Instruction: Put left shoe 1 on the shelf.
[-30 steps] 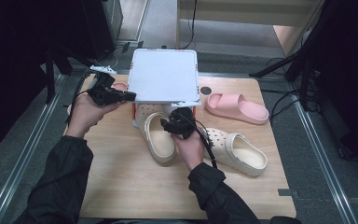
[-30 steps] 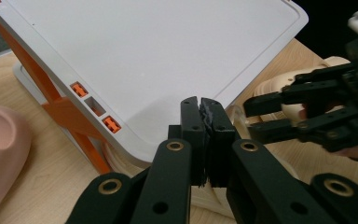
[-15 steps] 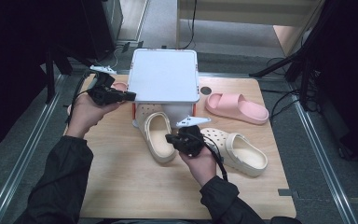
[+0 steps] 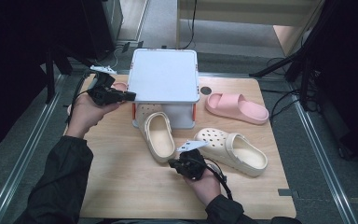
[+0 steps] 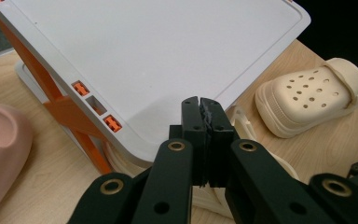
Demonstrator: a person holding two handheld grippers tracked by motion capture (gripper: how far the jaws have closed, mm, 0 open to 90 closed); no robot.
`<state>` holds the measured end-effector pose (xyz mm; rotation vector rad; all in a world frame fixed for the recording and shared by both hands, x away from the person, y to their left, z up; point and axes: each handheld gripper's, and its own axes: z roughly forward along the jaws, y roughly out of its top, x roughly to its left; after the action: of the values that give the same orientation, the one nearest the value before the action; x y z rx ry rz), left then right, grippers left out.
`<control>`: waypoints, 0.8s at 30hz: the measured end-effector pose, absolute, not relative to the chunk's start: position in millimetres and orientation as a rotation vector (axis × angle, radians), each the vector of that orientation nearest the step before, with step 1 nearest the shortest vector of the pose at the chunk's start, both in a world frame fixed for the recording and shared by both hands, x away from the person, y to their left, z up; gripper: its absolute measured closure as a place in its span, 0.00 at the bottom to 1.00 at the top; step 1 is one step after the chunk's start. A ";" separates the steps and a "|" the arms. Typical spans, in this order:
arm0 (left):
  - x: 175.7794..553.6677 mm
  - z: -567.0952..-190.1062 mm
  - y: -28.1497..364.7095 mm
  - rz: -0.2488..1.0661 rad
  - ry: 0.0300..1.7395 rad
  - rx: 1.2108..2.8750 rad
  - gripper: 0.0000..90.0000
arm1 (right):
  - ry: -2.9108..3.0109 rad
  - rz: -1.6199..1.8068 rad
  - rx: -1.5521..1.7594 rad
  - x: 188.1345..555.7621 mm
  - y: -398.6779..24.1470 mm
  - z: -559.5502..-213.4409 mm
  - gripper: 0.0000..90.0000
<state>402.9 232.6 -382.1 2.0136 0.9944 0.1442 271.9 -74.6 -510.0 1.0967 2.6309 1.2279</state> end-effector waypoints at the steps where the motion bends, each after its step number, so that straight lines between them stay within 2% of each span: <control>1: 402.8 -382.1 232.6 0.144 0.994 2.014 0.99 | 2.639 1.221 1.102 273.9 -73.1 -512.4 1.00; 7: 402.5 -382.0 232.4 0.149 0.995 2.017 0.99 | 2.650 1.192 1.084 281.2 -63.5 -517.4 1.00; 15: 402.5 -382.0 232.2 0.148 0.996 2.017 0.99 | 2.637 1.209 1.026 283.5 -46.0 -507.0 1.00; 24: 402.6 -382.3 232.9 0.141 0.996 2.013 0.99 | 2.617 1.233 1.035 305.0 -27.8 -500.4 1.00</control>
<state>402.6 232.9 -382.3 2.0126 0.9956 0.1411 305.0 -27.8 -500.4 1.0351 2.6166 1.2331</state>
